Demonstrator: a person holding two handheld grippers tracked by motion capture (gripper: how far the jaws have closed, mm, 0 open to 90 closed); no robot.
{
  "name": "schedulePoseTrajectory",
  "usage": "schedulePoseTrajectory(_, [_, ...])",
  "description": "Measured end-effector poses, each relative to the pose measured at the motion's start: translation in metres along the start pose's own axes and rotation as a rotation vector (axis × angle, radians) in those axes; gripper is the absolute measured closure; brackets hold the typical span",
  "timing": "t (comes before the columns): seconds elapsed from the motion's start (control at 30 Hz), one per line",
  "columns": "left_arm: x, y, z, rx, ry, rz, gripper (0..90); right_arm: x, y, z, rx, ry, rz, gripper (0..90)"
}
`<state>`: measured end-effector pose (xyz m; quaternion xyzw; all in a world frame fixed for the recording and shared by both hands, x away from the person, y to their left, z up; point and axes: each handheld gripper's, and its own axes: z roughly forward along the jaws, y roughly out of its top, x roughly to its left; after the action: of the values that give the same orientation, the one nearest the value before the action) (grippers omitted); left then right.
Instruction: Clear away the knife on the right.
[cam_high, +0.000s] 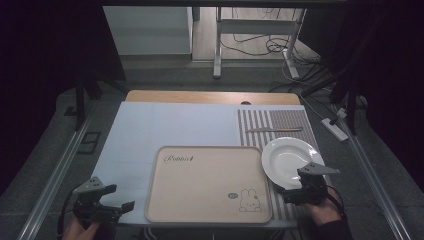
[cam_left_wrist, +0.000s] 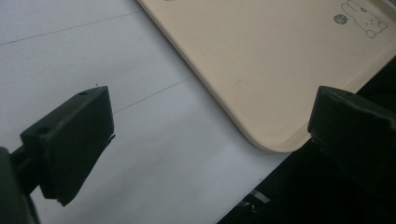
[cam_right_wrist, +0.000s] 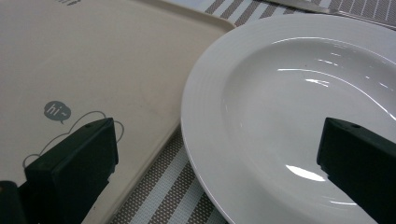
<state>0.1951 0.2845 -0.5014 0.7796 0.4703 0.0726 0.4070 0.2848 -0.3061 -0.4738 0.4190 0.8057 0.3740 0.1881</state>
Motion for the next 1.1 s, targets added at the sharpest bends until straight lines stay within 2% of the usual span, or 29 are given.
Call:
schedulePoseTrajectory(0.37, [0.000,0.000,0.000,0.002,0.000,0.001,1.5,-0.003,0.008,0.006,-0.010,-0.001,-0.049,0.0])
schedulePoseTrajectory(0.57, [-0.001,0.000,0.000,0.003,0.000,0.004,1.5,-0.005,0.013,0.012,-0.003,-0.008,-0.020,0.0])
schedulePoseTrajectory(0.77, [-0.001,0.000,0.000,0.003,0.001,0.007,1.5,-0.008,0.018,0.019,0.002,0.033,0.016,0.0])
schedulePoseTrajectory(1.0, [-0.001,0.000,0.001,0.004,0.002,0.009,1.6,-0.009,0.025,0.026,0.023,0.016,0.020,0.0])
schedulePoseTrajectory(1.1, [-0.001,0.000,0.001,0.005,0.002,0.010,1.6,-0.009,0.028,0.032,0.043,-0.006,0.012,0.0])
